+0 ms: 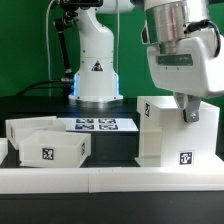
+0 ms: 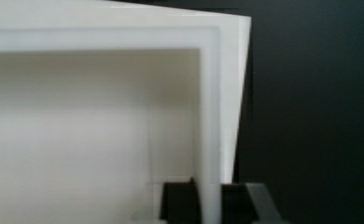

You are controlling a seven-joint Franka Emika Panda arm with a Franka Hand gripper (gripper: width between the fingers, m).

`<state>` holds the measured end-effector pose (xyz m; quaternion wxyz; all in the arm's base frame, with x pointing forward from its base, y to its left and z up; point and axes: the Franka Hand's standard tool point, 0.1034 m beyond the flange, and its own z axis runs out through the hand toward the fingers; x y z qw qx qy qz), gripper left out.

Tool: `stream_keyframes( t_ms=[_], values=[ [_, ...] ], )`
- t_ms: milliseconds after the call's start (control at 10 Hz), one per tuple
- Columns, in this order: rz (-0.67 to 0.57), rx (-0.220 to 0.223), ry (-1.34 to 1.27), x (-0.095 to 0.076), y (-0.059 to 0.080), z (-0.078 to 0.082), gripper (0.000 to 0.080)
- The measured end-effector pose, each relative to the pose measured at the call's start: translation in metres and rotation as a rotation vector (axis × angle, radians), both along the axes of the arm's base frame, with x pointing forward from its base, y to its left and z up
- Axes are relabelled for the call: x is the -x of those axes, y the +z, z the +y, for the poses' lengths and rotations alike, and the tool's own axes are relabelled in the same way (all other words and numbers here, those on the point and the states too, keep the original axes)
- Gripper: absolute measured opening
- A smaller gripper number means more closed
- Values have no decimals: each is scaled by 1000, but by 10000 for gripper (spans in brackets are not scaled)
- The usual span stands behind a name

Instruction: Assemble drawer

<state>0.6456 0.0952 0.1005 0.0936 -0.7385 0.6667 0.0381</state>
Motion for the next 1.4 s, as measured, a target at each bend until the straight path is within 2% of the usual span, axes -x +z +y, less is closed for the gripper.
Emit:
stream_keyframes(
  t_ms=[500, 600, 700, 800, 900, 1000, 1100, 1400],
  values=[
    [23, -7, 10, -1, 0, 0, 38],
    [21, -6, 23, -1, 0, 0, 228],
    [11, -1, 112, 3, 0, 0, 377],
    [4, 2, 164, 7, 2, 1, 377],
    [-2, 3, 202, 11, 5, 3, 560],
    [-8, 4, 237, 13, 8, 5, 560],
    [-13, 2, 269, 14, 15, 6, 630],
    [-71, 12, 371, 10, 44, 0, 646]
  ],
)
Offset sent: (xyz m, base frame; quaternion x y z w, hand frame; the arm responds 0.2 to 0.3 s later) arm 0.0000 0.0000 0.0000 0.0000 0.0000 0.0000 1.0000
